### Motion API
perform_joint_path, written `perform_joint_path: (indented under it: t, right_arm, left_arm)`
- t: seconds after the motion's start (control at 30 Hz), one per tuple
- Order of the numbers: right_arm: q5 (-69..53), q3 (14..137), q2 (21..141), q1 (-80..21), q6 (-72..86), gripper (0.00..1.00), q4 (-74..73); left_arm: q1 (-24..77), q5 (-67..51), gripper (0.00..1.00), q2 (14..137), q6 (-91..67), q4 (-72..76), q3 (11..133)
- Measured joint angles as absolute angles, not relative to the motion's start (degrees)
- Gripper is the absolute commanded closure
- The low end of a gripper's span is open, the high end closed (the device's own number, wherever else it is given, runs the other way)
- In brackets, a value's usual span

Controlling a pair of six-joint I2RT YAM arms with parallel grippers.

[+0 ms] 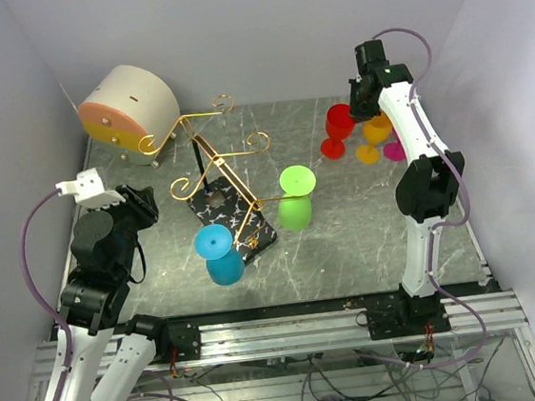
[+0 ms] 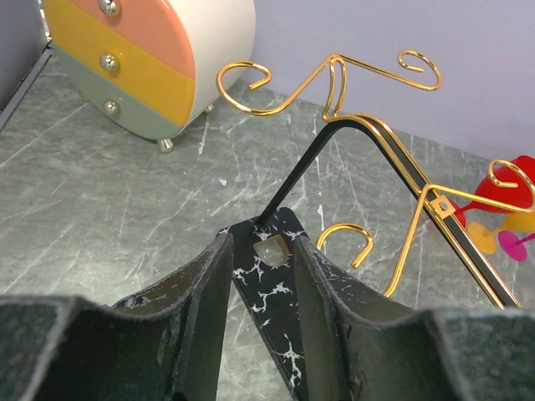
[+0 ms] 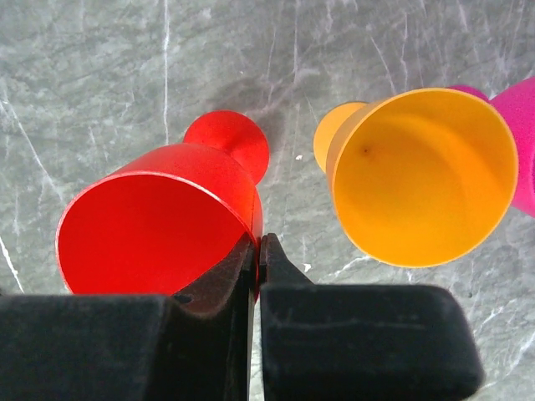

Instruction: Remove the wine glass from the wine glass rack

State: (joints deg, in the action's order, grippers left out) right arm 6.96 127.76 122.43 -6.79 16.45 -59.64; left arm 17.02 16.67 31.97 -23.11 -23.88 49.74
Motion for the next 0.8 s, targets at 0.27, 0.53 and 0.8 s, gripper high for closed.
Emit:
perform_joint_path:
  t: [0.27,0.53,0.8]
  right_arm:
    - [7.22,125.71,123.07,-6.81,16.23,1.00,-59.44]
    - [7.33,123.39,123.07,-6.81,16.01,0.90,-58.33]
    - [7.35,122.43,122.93,-6.81,15.99,0.75,-56.42]
  left_arm:
    - [17.02,17.39,0.54,31.75,-23.11,-24.05,49.54]
    - [17.02,17.67,0.54,31.75,-23.11,-24.38,49.54]
    - [17.02,17.78,0.54,31.77,-23.11,-24.86,49.54]
